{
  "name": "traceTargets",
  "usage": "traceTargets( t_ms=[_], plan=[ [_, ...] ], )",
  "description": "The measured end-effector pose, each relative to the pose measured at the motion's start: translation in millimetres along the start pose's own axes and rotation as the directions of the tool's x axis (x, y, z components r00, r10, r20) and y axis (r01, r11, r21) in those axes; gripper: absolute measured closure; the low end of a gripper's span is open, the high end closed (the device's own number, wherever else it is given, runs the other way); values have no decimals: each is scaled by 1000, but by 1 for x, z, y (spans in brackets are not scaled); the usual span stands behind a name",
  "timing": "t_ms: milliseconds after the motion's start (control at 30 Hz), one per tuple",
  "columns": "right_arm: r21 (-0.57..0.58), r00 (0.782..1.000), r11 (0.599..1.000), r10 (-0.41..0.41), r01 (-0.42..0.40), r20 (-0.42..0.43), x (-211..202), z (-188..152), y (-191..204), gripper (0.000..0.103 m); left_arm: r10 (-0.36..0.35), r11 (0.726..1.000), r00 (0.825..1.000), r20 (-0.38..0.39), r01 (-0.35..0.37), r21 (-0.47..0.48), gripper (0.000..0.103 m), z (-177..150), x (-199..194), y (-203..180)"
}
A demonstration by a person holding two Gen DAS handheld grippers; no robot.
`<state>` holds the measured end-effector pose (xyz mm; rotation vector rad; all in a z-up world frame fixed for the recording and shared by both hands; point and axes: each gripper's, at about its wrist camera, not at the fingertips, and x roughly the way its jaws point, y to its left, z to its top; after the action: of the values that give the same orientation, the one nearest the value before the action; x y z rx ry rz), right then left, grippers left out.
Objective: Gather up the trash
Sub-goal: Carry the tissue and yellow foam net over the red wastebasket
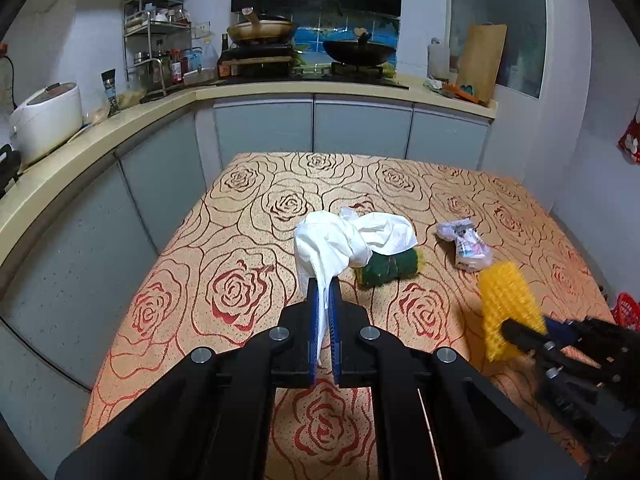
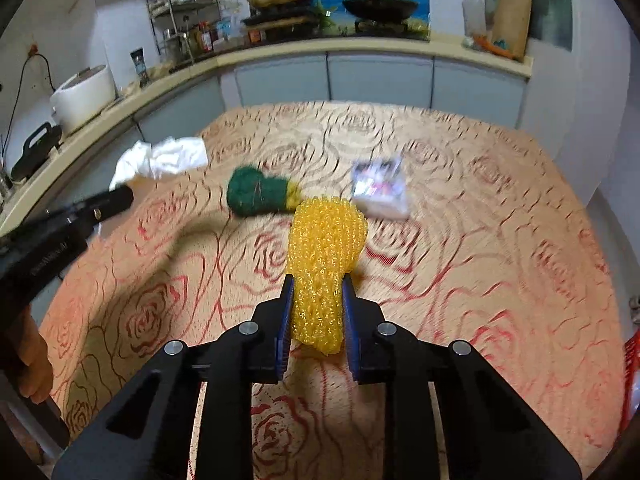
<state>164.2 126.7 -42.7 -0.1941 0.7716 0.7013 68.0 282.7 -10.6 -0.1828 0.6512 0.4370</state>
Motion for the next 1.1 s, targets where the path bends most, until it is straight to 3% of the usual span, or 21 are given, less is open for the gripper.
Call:
traceTargets(
  t_ms=[533,1100],
  plan=[
    [64,981,996,-74,63,179,-75,26,-43,81,-39,999,993,111,35,41,98,23,-39,-33],
    [173,935,968,-225,182,273,-143,17,-103,81,-167,980,972,167,145,134,98,33,-63,-101]
  ],
)
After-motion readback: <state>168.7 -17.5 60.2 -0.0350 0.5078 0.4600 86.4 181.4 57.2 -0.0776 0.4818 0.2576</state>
